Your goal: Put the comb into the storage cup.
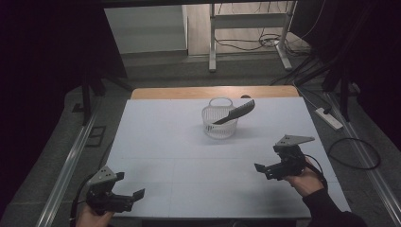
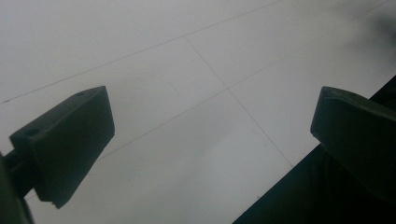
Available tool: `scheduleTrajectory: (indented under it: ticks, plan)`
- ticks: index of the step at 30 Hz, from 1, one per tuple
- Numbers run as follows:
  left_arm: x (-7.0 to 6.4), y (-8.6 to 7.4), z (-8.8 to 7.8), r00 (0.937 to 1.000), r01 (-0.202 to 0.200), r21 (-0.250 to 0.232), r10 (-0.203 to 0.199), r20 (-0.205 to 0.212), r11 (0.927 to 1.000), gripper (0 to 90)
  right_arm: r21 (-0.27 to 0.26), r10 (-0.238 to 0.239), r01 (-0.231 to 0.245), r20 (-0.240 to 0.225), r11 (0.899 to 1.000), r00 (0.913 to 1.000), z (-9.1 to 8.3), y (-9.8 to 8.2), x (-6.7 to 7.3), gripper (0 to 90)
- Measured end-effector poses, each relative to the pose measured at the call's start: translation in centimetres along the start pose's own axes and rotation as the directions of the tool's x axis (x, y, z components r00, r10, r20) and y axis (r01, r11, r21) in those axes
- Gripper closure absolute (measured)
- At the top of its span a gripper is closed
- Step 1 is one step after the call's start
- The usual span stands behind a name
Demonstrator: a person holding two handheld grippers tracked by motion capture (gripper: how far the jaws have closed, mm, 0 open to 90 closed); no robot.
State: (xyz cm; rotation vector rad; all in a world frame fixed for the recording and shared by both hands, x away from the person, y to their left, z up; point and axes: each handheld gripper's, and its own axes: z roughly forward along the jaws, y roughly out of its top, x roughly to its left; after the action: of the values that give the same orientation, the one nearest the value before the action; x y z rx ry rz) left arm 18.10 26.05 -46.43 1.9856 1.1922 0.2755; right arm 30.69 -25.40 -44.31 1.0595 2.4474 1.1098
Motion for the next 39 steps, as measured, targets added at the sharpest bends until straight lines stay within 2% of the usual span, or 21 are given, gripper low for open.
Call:
scheduleTrajectory:
  ticks: [5, 14, 34, 39]
  plan:
    - [0.0, 0.0, 0.0, 1.0, 0.0, 0.001, 0.0, -0.002, 1.0, 0.0, -0.011, 0.003, -0.003, 0.005, 1.0, 1.0, -0.6, -0.6, 0.0, 0.0]
    - [0.0, 0.0, 0.0, 0.9999, 0.009, 0.0, -0.009, -0.008, 1.0, 0.0, 0.006, 0.019, -0.019, 0.024, 1.0, 0.9995, -1.7, -1.8, 0.1, 0.0]
    - [0.0, 0.0, 0.0, 0.9999, 0.009, -0.002, -0.009, -0.015, 1.0, 0.0, 0.004, 0.055, -0.055, 0.055, 0.998, 0.997, -4.3, -4.1, 0.0, 0.0]
    - [0.0, 0.0, 0.0, 0.9998, 0.008, -0.002, -0.008, -0.016, 1.0, 0.0, -0.001, 0.079, -0.079, 0.072, 0.997, 0.9943, -5.0, -4.7, -0.2, 0.0]
